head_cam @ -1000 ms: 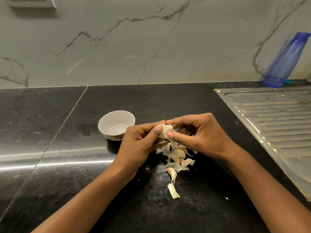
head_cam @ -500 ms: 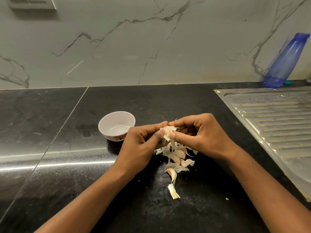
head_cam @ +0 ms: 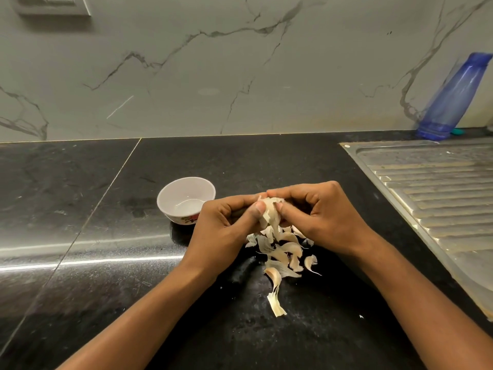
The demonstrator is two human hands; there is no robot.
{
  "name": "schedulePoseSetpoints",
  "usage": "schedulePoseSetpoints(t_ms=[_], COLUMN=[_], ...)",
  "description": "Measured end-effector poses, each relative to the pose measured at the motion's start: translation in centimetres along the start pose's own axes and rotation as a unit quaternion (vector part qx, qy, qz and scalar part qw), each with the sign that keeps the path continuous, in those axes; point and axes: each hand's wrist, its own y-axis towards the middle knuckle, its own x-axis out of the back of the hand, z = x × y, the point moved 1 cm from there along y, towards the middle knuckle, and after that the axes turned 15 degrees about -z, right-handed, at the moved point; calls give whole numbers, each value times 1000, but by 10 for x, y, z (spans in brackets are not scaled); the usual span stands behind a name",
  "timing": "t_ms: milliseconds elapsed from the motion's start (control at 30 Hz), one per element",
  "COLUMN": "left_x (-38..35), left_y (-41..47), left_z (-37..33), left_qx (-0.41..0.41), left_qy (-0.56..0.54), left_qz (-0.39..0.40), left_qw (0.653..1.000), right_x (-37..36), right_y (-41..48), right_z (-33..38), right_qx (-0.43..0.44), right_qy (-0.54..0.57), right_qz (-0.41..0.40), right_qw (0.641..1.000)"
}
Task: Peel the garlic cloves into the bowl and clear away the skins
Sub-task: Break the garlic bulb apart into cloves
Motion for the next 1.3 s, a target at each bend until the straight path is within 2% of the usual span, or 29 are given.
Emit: schedulePoseSetpoints(t_ms=[133, 267, 467, 700, 800, 900, 1000, 1167, 1300], left_x=[4, 4, 5, 4, 5, 6, 6, 5, 4], left_y=[4, 6, 7, 6, 8, 9, 8, 6, 3], left_z=[-3, -3, -3, -5, -6, -5, -4, -5, -5], left_qx=[75, 113, 164, 216, 213, 212, 210, 198, 163], left_qy=[-36, -80, -124, -170, -180, -178, -159, -145, -118], left_qz=[5, 8, -1, 33, 16, -8, -27, -25, -4], left_qw=[997, 990, 979, 961, 960, 961, 964, 969, 980], right_x=[1, 6, 6, 8, 12, 14, 13, 11, 4], right_y=[1, 5, 7, 7, 7, 5, 3, 4, 1], right_z=[2, 5, 4, 3, -1, -6, -5, 1, 3], right_qx=[-41, -105, -136, -113, -86, -43, -21, 22, 27], right_qy=[47, 113, 117, 87, 35, -52, -83, -33, 11], right_qz=[-3, -3, 5, -9, -21, 10, 27, -6, 14], right_qw=[998, 988, 984, 990, 995, 998, 996, 999, 999])
